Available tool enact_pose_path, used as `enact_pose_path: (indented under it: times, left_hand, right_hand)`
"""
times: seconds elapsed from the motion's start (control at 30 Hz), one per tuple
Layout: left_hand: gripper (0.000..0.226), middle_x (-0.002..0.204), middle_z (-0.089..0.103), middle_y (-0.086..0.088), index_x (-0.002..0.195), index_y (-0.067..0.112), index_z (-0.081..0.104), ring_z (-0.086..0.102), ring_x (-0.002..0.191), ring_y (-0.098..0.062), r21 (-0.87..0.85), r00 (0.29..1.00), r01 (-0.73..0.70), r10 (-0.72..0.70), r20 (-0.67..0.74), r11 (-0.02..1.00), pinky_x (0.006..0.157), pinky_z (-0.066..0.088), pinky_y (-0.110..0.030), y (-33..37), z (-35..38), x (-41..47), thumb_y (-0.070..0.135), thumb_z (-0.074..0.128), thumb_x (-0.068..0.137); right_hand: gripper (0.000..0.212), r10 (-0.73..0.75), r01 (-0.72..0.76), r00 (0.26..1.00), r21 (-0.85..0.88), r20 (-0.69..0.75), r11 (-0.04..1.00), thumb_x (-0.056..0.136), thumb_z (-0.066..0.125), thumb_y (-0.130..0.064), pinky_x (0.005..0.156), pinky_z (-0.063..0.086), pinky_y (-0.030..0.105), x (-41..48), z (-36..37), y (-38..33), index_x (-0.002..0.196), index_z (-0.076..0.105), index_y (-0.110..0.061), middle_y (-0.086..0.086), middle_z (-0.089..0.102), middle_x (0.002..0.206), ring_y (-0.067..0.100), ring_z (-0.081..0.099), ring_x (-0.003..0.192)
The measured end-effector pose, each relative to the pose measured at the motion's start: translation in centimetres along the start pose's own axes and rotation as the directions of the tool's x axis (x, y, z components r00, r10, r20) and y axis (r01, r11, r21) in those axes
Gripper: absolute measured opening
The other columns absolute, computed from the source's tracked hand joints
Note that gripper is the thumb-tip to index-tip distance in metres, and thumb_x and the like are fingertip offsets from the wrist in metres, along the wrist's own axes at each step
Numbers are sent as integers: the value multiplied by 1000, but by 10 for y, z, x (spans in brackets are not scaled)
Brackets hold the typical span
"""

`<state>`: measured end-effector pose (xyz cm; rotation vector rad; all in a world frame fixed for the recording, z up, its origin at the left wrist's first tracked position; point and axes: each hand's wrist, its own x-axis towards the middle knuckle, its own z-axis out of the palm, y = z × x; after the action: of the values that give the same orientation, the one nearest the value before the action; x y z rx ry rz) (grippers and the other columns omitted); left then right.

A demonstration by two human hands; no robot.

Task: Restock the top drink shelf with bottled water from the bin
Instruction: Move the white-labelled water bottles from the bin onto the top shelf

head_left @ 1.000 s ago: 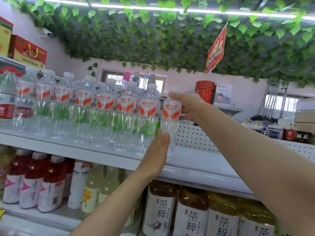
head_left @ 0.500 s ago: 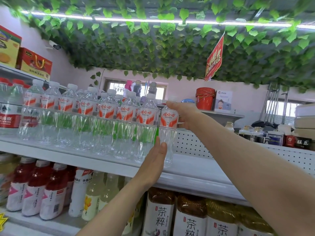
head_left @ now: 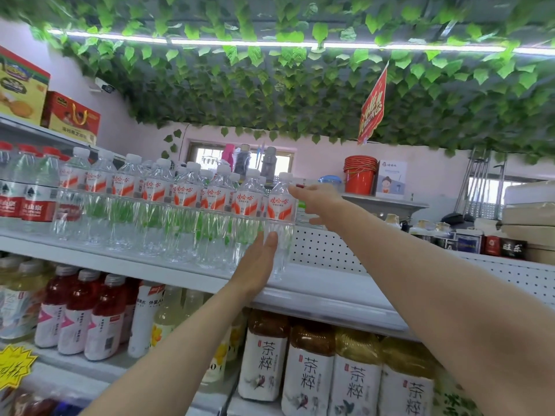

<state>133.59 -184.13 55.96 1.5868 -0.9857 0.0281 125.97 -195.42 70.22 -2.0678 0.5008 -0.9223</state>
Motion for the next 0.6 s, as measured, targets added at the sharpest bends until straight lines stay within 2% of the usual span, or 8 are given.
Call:
enact_pose_path:
  times: [0.13, 0.2, 0.3, 0.4, 0.43, 0.53, 0.6]
  left_hand:
    - [81, 163, 24, 5, 158, 26, 21, 21, 150, -20, 68, 992, -54, 61, -108, 996, 119, 19, -44, 37, 2, -16, 75, 21, 93]
    - [83, 163, 26, 2, 157, 24, 21, 24, 149, -23, 106, 987, -62, 77, -143, 992, 116, 23, -45, 57, 6, -28, 76, 24, 92]
    - [80, 162, 27, -2, 155, 24, 25, 26, 147, -26, 144, 977, -72, 99, -188, 987, 115, 24, -47, 81, 15, -49, 74, 32, 94]
    - [76, 160, 29, -5, 155, 23, 26, 26, 147, -28, 214, 971, -67, 114, -212, 974, 115, 25, -47, 102, 28, -74, 67, 42, 95]
    - [76, 160, 28, -5, 155, 23, 26, 25, 147, -28, 232, 969, -61, 113, -218, 971, 116, 25, -48, 107, 33, -83, 65, 46, 95]
    - [77, 159, 30, -8, 155, 21, 27, 25, 147, -30, 294, 970, -37, 105, -217, 955, 117, 26, -49, 116, 50, -111, 62, 50, 94]
    - [76, 157, 33, -10, 154, 18, 31, 27, 146, -31, 337, 973, -17, 94, -212, 941, 117, 27, -48, 117, 62, -132, 60, 52, 94]
  right_hand:
    - [55, -84, 83, 996, -117, -6, 990, 91, 74, -42, 93, 56, 39, -35, -40, 2, 137, 60, -15, 6, 62, 126, 24, 61, 111]
    - [56, -131, 127, 991, -169, -10, 977, 91, 74, -41, 87, 56, 34, -55, -61, 3, 139, 59, -16, 3, 62, 125, 22, 61, 108]
    - [58, -188, 181, 982, -250, -1, 951, 90, 75, -40, 80, 48, 29, -86, -92, 10, 141, 57, -19, 1, 58, 120, 17, 57, 97]
    - [60, -192, 186, 981, -275, 7, 943, 87, 80, -36, 65, 44, 23, -119, -121, 22, 140, 57, -23, 3, 57, 123, 9, 54, 81]
    - [60, -191, 186, 981, -296, 12, 937, 86, 81, -35, 66, 45, 23, -130, -129, 27, 140, 57, -24, 4, 58, 126, 9, 55, 84]
    - [64, -179, 178, 983, -350, 29, 920, 84, 83, -38, 88, 47, 30, -164, -151, 46, 141, 56, -25, 2, 58, 137, 17, 57, 102]
    - [66, -161, 165, 986, -359, 41, 919, 83, 83, -37, 96, 49, 36, -185, -163, 63, 142, 55, -25, 1, 55, 142, 20, 59, 107]
